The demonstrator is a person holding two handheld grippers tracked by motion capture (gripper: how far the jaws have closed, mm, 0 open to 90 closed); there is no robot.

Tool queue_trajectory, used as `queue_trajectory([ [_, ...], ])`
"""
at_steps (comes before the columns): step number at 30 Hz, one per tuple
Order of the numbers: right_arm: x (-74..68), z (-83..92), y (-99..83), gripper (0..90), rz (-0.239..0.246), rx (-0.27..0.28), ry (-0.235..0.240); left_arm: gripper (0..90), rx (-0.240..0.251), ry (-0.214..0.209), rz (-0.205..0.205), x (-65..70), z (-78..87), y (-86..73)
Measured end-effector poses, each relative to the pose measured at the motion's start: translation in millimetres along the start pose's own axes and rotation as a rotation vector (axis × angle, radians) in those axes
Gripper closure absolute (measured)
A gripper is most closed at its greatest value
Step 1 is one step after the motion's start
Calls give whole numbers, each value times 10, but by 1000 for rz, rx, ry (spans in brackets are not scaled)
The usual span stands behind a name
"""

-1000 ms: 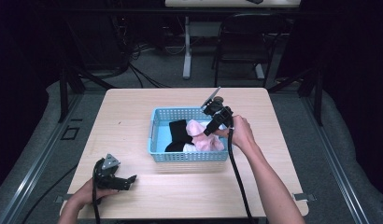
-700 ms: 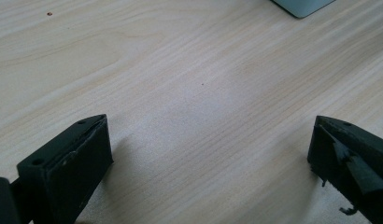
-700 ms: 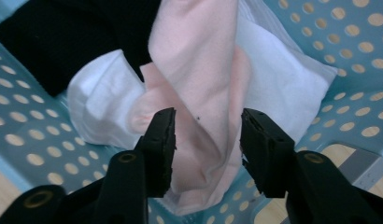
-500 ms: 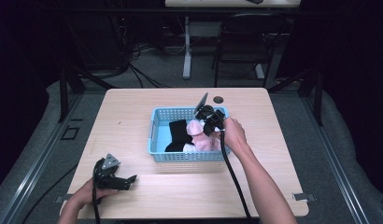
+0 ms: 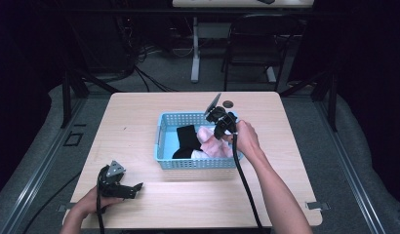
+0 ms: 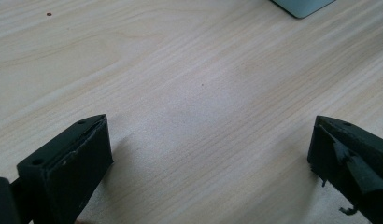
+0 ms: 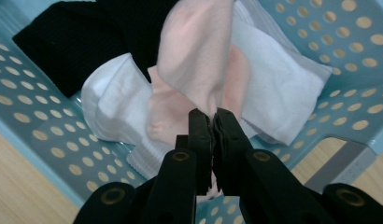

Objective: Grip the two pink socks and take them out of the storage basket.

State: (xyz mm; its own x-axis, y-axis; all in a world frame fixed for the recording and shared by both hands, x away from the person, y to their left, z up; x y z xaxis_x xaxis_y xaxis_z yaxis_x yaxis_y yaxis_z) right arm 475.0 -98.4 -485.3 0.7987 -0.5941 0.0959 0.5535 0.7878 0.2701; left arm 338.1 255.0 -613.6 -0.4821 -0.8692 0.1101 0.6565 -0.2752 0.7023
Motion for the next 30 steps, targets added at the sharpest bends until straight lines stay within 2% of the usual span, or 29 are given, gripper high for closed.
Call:
queue_trajectory([
  [7, 24, 195, 34, 866, -2, 8, 20, 0, 0, 0, 0, 0, 0, 0],
  [11, 25, 285, 53, 866, -9, 33, 31, 0, 0, 0, 0, 0, 0, 0],
  [21, 32, 448, 100, 864, -7, 37, 48, 0, 0, 0, 0, 0, 0, 0],
  [24, 31, 527, 108, 864, -6, 29, 52, 0, 0, 0, 1, 1, 0, 0],
  [27, 40, 610, 114, 864, -10, 49, 54, 0, 0, 0, 0, 0, 0, 0],
  [30, 51, 701, 109, 864, -11, 46, 57, 0, 0, 0, 0, 0, 0, 0],
])
Point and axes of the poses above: each handheld gripper's, and its own axes: z roughly backward along the jaws, y roughly out of its top, x roughly to its right, the point moved 3 cm from there along -z, roughly forward along the jaws, and after that the axes turned 9 degrees about z, right-handed, at the moved point
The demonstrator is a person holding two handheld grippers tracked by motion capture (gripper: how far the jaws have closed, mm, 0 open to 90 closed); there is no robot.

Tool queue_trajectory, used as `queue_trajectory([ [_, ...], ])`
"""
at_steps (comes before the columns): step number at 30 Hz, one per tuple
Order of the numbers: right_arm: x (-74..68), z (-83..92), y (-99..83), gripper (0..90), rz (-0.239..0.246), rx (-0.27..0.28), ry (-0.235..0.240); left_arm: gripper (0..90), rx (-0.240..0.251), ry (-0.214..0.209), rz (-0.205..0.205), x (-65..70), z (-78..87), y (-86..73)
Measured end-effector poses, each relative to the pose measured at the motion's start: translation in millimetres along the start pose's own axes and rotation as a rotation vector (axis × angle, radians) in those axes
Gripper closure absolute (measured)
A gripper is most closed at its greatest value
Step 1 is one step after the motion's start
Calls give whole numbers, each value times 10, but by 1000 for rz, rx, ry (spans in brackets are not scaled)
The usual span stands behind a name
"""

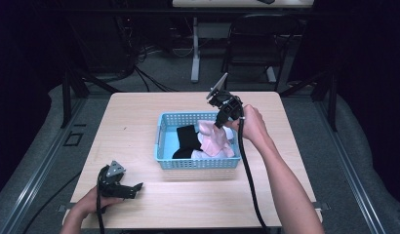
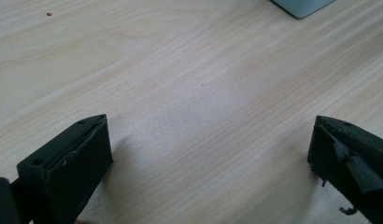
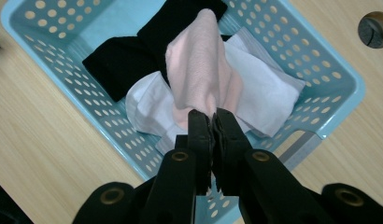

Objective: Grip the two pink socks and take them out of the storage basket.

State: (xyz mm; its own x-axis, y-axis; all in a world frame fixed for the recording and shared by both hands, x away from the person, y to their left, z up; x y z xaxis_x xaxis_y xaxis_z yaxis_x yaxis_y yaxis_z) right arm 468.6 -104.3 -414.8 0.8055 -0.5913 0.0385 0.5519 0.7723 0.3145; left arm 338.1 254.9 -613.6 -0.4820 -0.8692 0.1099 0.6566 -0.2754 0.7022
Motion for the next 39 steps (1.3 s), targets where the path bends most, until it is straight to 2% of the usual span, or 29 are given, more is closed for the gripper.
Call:
queue_trajectory([
  [10, 50, 290, -36, 865, -13, 27, -2, 0, 1, -2, 6, 4, -2, -1],
  [18, 111, 465, -137, 865, -28, 27, -17, 0, 1, -2, 6, 4, -2, -1],
  [21, 154, 523, -191, 864, -33, 26, -22, 0, 1, -2, 6, 4, -2, -1],
  [23, 176, 555, -226, 864, -54, 41, -20, 0, 1, -2, 6, 4, -2, -1],
  [24, 193, 580, -249, 864, -55, 29, -23, 0, 1, -2, 6, 4, -2, -1],
  [32, 297, 706, -419, 864, -81, 26, -46, 0, 1, -2, 6, 4, -2, -1],
  [39, 445, 825, -649, 864, -124, 32, -74, 0, 1, 0, 0, 0, 0, 0],
])
Point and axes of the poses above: each handheld gripper's, and its own axes: z roughly backward along the jaws, y roughly out of its top, x roughly to its right, the point moved 3 cm from there along -z, roughly forward along the jaws, and after that the axes turned 9 degrees about z, right-handed, at the moved point
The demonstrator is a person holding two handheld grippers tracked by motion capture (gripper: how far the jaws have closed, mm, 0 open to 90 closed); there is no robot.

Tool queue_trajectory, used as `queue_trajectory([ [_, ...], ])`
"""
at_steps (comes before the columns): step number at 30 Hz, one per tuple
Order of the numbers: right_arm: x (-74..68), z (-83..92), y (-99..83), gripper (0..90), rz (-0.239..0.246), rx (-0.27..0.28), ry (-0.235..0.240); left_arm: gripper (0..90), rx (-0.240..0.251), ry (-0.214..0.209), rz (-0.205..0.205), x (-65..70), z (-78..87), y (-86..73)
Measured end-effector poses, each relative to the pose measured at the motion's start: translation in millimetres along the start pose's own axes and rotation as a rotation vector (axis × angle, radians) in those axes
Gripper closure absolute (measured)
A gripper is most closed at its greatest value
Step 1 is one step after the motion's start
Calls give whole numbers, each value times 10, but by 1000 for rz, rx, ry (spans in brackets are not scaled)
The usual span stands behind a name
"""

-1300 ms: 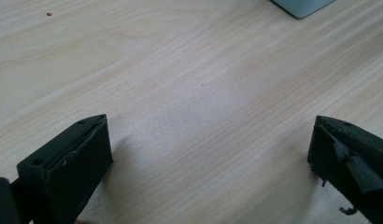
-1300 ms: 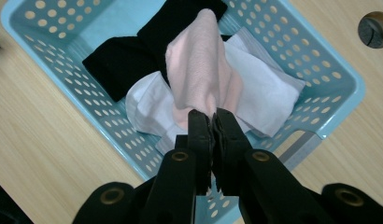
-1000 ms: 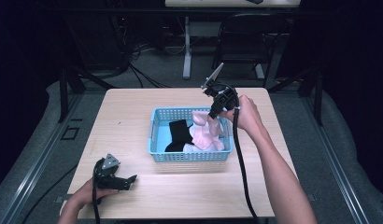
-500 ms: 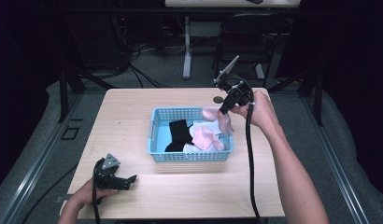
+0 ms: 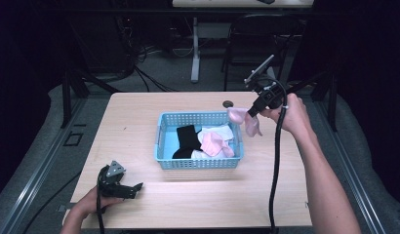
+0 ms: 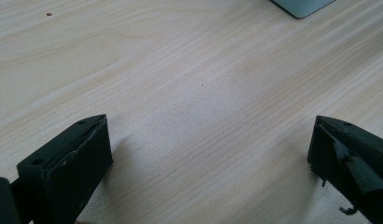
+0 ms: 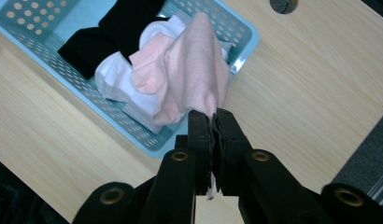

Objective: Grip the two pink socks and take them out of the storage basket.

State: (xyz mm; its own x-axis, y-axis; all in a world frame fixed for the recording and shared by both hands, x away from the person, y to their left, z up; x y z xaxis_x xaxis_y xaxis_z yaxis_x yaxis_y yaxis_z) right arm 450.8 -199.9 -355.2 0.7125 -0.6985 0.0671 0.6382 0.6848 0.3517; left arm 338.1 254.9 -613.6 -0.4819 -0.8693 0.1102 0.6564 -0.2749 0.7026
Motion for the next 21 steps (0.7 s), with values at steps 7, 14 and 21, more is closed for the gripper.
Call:
queue_trajectory([
  [7, 185, 27, -237, 865, -41, -22, -16, 0, 0, 0, 0, 0, 0, 0],
  [14, 342, -42, -441, 865, -92, -46, -27, 0, 0, 2, 1, 0, 1, 0],
  [21, 462, -113, -593, 864, -132, -60, -29, 0, 0, 2, 1, 0, 0, 0],
])
Point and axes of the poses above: each handheld gripper's, and its own axes: z roughly backward along the jaws, y roughly out of its top, x roughly to its right, the point moved 3 cm from there along -z, roughly forward along the jaws, and after that the axes turned 9 degrees about z, right-handed, at the moved point
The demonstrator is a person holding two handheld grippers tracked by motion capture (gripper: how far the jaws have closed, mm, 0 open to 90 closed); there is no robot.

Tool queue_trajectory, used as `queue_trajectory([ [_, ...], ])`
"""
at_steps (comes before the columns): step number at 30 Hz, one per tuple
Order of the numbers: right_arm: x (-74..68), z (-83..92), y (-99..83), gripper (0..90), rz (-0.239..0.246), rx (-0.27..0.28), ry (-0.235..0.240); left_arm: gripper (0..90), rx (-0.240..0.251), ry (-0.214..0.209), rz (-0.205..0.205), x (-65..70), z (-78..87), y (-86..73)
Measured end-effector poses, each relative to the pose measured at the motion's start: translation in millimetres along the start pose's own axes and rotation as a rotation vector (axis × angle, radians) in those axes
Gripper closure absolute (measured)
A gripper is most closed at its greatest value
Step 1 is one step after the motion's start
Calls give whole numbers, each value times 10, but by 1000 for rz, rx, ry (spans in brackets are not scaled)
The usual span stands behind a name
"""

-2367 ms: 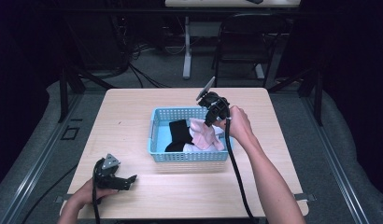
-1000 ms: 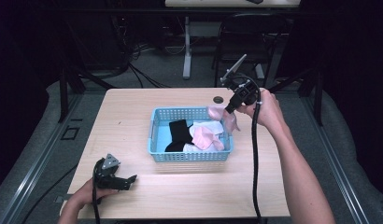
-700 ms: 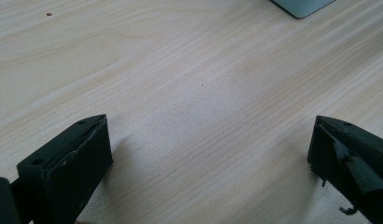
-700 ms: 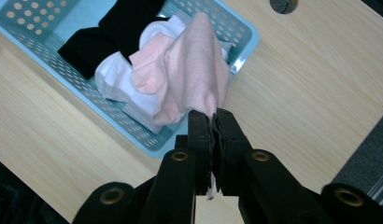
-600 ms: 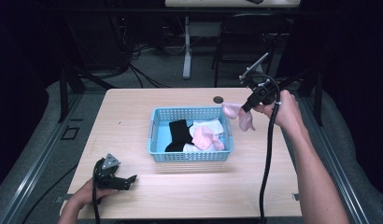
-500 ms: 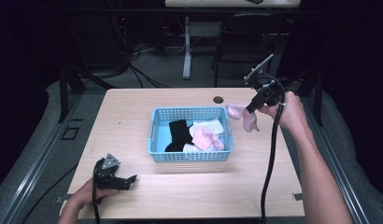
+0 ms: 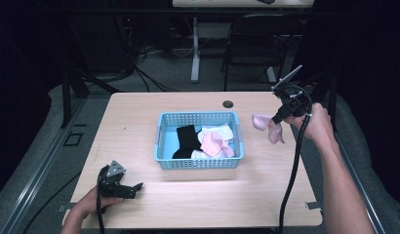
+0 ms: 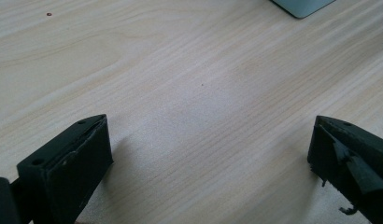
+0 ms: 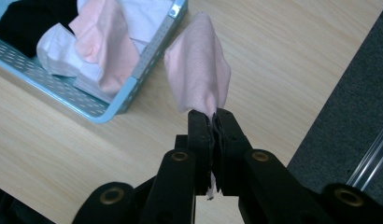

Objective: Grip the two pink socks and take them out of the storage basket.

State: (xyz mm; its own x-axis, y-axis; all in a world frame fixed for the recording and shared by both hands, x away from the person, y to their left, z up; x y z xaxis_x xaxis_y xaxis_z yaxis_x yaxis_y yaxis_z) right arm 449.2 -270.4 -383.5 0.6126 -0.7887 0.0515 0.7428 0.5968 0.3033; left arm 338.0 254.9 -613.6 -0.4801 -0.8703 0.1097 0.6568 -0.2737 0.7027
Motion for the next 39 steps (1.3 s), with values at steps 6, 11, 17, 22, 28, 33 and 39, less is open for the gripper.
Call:
queue_trajectory([
  [6, 72, -142, -117, 864, -31, -12, 12, 0, 0, -2, -1, 0, -1, 0],
  [11, 125, -344, -224, 863, -58, -41, 13, 0, 0, -2, -1, 0, 0, 0],
  [17, 157, -580, -329, 863, -84, -49, 18, 0, 0, -2, -1, -1, 0, 0],
  [22, 155, -794, -391, 863, -101, -57, 16, 0, -1, -2, -1, 0, 0, 0],
  [28, 201, -1012, -470, 859, -116, -84, 30, 0, 0, -2, -2, -1, 0, 0],
  [33, 234, -1146, -528, 836, -150, -74, 35, 0, 0, -2, -1, -1, 0, 0],
  [39, 249, -1195, -571, 653, -193, -46, 28, 0, 0, -2, -2, -1, 0, 0],
])
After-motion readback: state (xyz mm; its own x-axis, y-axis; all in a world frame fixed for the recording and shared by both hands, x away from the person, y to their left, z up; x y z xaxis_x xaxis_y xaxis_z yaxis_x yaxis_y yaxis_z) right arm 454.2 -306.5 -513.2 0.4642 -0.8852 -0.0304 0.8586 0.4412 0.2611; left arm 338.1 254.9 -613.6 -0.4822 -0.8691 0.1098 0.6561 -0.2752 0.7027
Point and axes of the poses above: each handheld gripper's, and its own axes: z roughly backward along the jaws, y roughly out of its top, x roughly to its right, the point moved 3 cm from there along -z, roughly forward along the jaws, and after that the axes turned 9 degrees about z, right-handed, at the moved point
